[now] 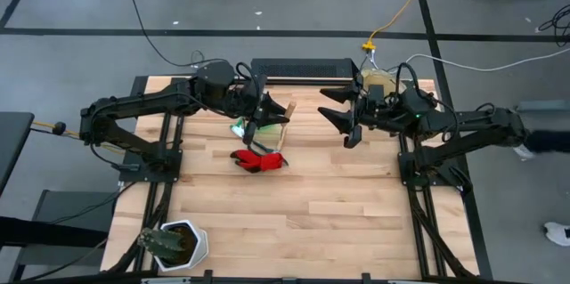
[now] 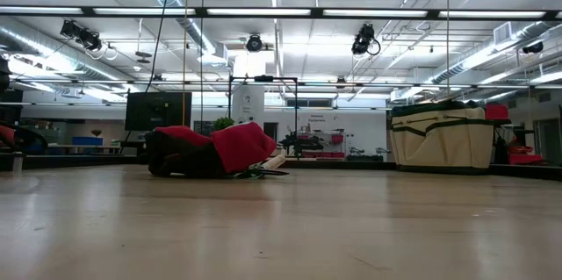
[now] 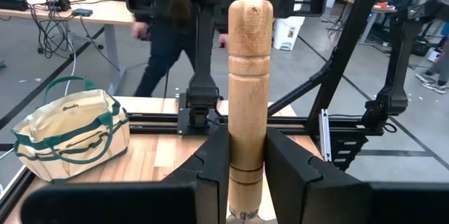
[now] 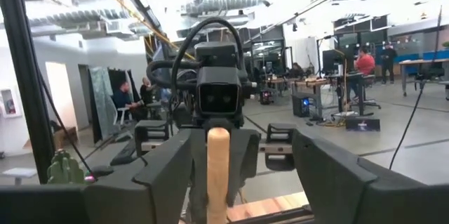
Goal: Pick & Place Garden tools in Gardening bag
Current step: Put the left brown trowel into the gardening bag
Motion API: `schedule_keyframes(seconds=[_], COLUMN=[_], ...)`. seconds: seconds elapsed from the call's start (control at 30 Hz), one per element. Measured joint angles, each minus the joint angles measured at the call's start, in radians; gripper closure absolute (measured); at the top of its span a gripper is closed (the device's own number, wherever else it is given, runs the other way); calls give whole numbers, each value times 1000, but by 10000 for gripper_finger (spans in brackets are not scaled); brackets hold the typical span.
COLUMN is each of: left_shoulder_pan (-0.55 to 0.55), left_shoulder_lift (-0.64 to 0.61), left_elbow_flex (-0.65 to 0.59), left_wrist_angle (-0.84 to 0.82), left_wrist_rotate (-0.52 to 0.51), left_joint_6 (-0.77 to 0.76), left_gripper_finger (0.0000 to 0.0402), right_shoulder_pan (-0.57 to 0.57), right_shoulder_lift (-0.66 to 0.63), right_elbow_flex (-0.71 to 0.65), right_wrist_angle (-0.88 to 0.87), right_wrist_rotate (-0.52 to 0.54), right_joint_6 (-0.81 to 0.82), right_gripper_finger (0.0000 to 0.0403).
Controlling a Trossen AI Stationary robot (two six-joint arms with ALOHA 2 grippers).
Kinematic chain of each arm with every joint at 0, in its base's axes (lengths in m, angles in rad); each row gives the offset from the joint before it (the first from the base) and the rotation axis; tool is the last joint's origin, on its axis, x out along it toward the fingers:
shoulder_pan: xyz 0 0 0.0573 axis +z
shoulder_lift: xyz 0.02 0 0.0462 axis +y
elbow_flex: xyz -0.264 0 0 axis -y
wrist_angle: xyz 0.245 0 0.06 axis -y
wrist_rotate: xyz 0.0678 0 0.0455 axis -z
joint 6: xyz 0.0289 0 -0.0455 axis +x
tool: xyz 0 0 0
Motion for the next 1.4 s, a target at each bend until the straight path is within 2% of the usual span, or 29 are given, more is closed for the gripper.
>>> schedule_keyframes(seconds=[0.6,0.93,1.4], left_shoulder_pan=[0,0,0], left_shoulder_lift=[0,0,0], left_elbow_flex=[0,0,0], left_wrist_angle=[0,-1,-2], left_wrist_rotate=[2,2,2], left_joint_6=[5,10,9], left_gripper_finger=[328,328,328], right_shoulder_pan=[-50,-56,-56], right_shoulder_lift=[214,249,251], right_elbow_flex=[157,178,178], right_wrist_angle=[-33,-27,-34], right_wrist_rotate=[-141,-165,-191], right_joint_6=[-9,12,47], right_gripper_finger=[156,157,237])
